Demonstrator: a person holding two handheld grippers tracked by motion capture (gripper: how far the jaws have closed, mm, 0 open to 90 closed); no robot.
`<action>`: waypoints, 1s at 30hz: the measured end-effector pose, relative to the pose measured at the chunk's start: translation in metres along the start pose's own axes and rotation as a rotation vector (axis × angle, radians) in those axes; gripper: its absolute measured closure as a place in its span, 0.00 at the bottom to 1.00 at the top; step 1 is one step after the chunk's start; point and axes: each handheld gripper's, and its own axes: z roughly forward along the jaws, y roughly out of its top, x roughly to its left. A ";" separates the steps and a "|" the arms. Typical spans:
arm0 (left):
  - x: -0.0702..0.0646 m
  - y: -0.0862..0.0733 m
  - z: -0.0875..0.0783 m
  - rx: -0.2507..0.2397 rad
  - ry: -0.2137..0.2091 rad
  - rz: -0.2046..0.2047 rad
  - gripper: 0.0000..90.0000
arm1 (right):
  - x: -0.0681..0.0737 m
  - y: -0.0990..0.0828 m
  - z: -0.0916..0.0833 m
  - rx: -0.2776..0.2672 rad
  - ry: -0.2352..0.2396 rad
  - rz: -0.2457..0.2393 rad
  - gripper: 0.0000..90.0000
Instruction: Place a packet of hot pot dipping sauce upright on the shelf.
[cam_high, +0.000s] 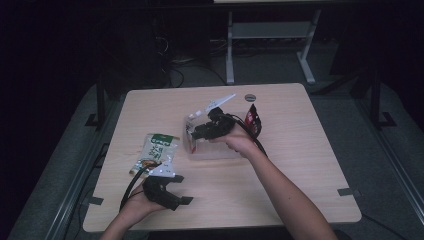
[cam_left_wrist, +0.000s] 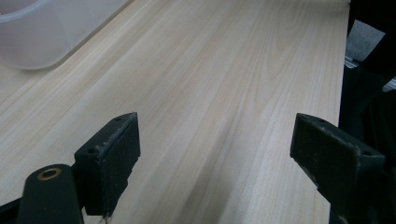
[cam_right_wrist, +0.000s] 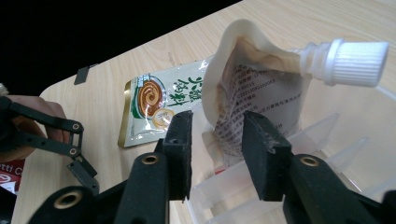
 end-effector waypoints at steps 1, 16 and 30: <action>0.001 0.000 0.000 0.002 0.001 0.005 0.17 | 0.001 0.000 -0.001 0.000 0.000 0.001 0.65; 0.001 0.000 0.002 -0.004 -0.010 -0.008 0.18 | 0.026 -0.022 -0.027 -0.006 -0.056 -0.048 0.52; 0.001 0.000 0.000 -0.010 -0.011 -0.007 0.18 | 0.049 -0.056 -0.053 0.041 -0.087 -0.099 0.48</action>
